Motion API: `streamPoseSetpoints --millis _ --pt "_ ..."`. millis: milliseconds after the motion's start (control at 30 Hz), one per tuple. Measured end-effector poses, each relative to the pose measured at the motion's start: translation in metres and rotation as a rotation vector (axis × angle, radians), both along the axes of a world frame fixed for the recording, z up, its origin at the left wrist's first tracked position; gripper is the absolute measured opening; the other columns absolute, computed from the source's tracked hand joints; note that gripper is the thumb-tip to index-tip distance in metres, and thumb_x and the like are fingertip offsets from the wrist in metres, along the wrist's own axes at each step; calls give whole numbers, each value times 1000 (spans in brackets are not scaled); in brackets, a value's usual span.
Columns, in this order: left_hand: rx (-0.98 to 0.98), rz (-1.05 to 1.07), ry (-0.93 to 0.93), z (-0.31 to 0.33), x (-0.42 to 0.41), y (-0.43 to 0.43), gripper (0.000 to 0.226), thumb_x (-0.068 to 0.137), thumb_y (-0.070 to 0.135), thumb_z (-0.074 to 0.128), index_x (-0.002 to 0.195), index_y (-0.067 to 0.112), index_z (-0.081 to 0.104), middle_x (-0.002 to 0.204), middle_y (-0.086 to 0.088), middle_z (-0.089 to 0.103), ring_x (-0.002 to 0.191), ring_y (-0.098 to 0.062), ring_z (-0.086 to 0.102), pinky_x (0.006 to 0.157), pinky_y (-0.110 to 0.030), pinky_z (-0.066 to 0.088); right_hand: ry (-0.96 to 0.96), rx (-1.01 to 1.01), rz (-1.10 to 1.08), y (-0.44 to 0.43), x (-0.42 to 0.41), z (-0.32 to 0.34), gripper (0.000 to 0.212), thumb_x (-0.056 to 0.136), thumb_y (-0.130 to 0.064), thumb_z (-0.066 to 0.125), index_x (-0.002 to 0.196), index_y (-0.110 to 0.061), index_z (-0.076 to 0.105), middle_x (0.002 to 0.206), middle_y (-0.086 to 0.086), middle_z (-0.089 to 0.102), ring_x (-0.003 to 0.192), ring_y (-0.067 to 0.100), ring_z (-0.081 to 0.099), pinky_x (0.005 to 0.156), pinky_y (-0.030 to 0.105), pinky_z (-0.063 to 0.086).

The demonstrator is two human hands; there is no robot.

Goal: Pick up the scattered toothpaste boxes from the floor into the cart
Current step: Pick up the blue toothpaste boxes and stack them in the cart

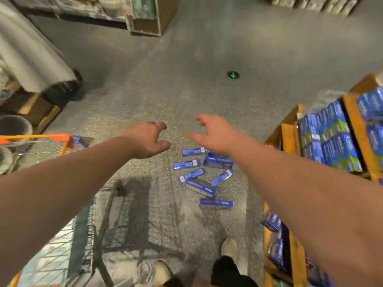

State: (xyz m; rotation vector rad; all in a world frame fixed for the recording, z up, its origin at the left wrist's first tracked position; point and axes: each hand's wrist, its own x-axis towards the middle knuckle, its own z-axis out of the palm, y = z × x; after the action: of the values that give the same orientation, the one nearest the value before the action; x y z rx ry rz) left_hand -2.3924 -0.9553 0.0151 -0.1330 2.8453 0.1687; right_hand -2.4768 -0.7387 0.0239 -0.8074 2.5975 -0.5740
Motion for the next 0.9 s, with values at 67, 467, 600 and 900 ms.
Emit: streamPoseSetpoints --millis 67,467,600,900 --pt "13 -38 -22 -28 -33 42 67 95 59 53 149 22 40 141 -7 58 123 -29 58 87 -38 48 -18 23 -32 38 -27 -26 70 93 -54 64 150 -16 48 138 9 61 122 27 59 100 35 44" --pt "91 -151 -233 -301 -131 171 63 87 61 50 132 18 51 124 -14 62 112 -37 61 86 -40 51 -214 146 -94 140 -114 -297 54 92 -47 64 135 -15 58 122 11 69 114 33 63 96 40 50" --pt "42 -232 -280 -434 -139 169 65 87 63 51 134 19 50 129 -14 61 116 -37 60 88 -44 51 -254 187 -123 150 -108 -428 62 94 -48 64 146 -17 49 141 9 60 127 30 56 103 34 44" --pt "-92 -410 -257 -688 -143 152 72 81 69 48 134 21 49 124 -11 61 112 -36 62 83 -44 53 -253 166 -143 146 -89 -700 68 91 -50 66 149 -21 46 141 7 59 121 27 59 100 35 46"
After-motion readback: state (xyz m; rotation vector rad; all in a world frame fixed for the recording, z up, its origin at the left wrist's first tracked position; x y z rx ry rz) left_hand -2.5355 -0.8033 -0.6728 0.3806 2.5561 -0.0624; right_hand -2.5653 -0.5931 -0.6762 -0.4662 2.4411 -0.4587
